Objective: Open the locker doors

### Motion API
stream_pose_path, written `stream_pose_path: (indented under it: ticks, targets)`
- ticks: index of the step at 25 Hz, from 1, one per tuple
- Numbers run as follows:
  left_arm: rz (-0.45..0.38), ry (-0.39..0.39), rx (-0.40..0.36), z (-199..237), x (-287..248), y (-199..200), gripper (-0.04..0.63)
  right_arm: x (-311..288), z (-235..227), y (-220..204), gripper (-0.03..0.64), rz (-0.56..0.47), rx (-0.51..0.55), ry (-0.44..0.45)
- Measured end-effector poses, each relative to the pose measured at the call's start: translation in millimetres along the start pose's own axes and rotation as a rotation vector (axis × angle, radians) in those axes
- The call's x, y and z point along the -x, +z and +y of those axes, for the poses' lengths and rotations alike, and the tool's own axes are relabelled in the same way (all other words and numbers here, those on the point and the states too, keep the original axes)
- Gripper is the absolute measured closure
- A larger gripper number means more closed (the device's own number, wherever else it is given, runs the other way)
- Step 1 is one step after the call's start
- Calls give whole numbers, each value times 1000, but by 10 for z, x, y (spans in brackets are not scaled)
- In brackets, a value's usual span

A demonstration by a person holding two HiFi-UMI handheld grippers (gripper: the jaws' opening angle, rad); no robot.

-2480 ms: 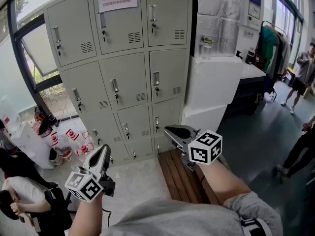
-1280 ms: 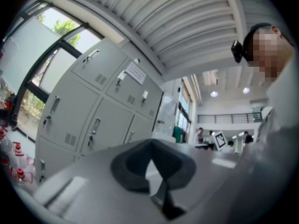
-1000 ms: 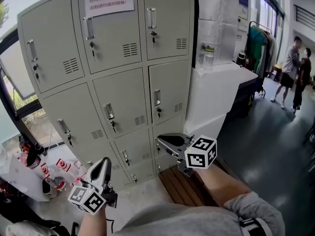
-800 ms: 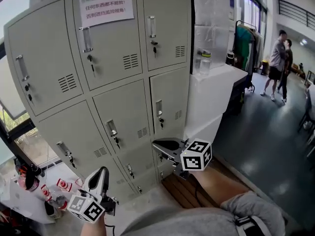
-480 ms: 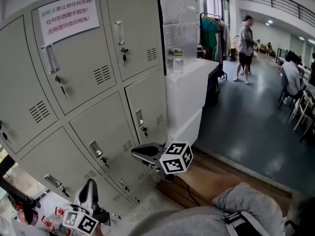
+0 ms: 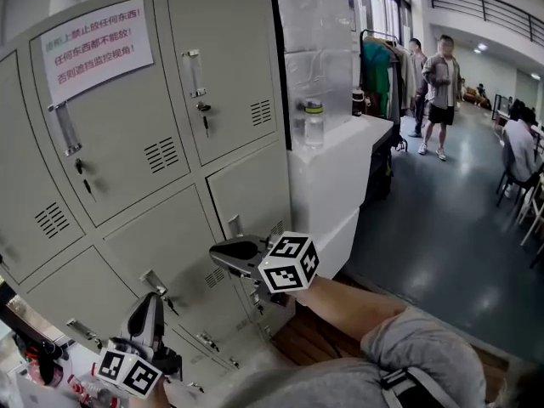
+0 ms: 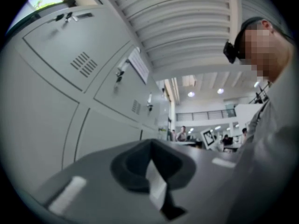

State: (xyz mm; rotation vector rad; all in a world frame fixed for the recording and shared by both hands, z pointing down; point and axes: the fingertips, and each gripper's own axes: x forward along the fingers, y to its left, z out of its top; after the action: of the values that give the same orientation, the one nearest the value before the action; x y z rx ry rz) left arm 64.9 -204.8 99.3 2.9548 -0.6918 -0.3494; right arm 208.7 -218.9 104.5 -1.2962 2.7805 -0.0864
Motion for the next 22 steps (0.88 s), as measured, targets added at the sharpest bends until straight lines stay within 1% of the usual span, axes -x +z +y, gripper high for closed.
stream_pose_path:
  ticks: [4,10,14,18,22]
  targets:
    - [-31,-34,-24,-129,-465,341,591,60,-313,548,617,-54,70,-22]
    - [-78,-79,-103,-317,-1019,949,591,105,-686,1521,616,-121,194,-87]
    - [-93,-101,-109,-363,-1316,1274,591,136,-871,2105,615,-164,242,-141]
    - [-112,-101,-120,-371,-1540,1552,591,124,-1005,2567,614,-187,283,-189]
    - [-107,-117,-150,-445,-1723,1710,591,130,-1151,2920,603,-207,315,-233]
